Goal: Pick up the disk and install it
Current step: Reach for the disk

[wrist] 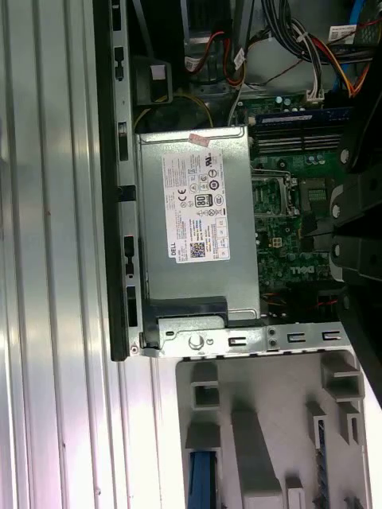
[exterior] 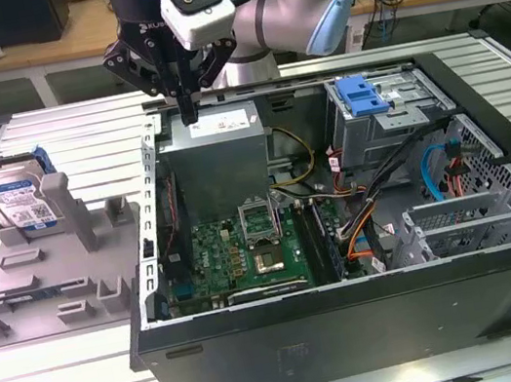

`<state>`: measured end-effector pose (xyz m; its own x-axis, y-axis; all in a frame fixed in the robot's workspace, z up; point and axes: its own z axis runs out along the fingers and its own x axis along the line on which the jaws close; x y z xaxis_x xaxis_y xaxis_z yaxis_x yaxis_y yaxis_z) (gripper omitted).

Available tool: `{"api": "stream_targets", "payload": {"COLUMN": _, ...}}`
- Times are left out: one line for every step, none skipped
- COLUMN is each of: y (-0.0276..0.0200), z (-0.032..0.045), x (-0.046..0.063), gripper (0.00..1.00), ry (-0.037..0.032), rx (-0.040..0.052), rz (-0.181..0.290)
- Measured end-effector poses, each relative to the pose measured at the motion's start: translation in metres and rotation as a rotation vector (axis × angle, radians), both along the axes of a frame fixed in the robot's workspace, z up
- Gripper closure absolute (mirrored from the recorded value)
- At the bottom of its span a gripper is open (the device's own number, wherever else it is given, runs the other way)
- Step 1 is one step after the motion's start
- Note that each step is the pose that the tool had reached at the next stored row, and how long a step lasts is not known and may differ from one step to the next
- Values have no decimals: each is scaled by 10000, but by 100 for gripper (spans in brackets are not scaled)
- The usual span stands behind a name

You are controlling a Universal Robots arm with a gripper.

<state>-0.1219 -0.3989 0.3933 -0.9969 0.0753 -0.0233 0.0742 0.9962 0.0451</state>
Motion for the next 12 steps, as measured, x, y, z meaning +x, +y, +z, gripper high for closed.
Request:
{"api": "stream_targets", "payload": {"y": 0, "z": 0, "x": 0, "gripper": 89, "ry": 0, "rx": 0, "rz": 1}}
{"api": "stream_targets", "payload": {"y": 0, "z": 0, "x": 0, "gripper": 89, "ry": 0, "rx": 0, "rz": 0}}
{"api": "stream_targets", "payload": {"y": 0, "z": 0, "x": 0, "gripper": 89, "ry": 0, "rx": 0, "rz": 0}}
{"api": "stream_targets", "payload": {"y": 0, "z": 0, "x": 0, "gripper": 89, "ry": 0, "rx": 0, "rz": 0}}
{"api": "stream_targets", "payload": {"y": 0, "z": 0, "x": -2, "gripper": 89, "ry": 0, "rx": 0, "rz": 0}}
{"api": "stream_targets", "payload": {"y": 1, "z": 0, "x": -8, "gripper": 89, "ry": -1, "rx": 1, "rz": -2}}
{"api": "stream_targets", "payload": {"y": 4, "z": 0, "x": -18, "gripper": 89, "ry": 0, "rx": 0, "rz": 0}}
{"api": "stream_targets", "payload": {"y": 14, "z": 0, "x": -43, "gripper": 89, "ry": 0, "rx": -1, "rz": -1}}
{"api": "stream_targets", "payload": {"y": 29, "z": 0, "x": -74, "gripper": 89, "ry": -1, "rx": 0, "rz": -1}}
{"api": "stream_targets", "payload": {"y": 39, "z": 0, "x": -97, "gripper": 89, "ry": 0, "rx": -1, "rz": 0}}
{"api": "stream_targets", "payload": {"y": 49, "z": 0, "x": -124, "gripper": 89, "ry": 0, "rx": 0, "rz": 1}}
{"api": "stream_targets", "payload": {"y": 59, "z": 0, "x": -157, "gripper": 89, "ry": -1, "rx": 1, "rz": 1}}
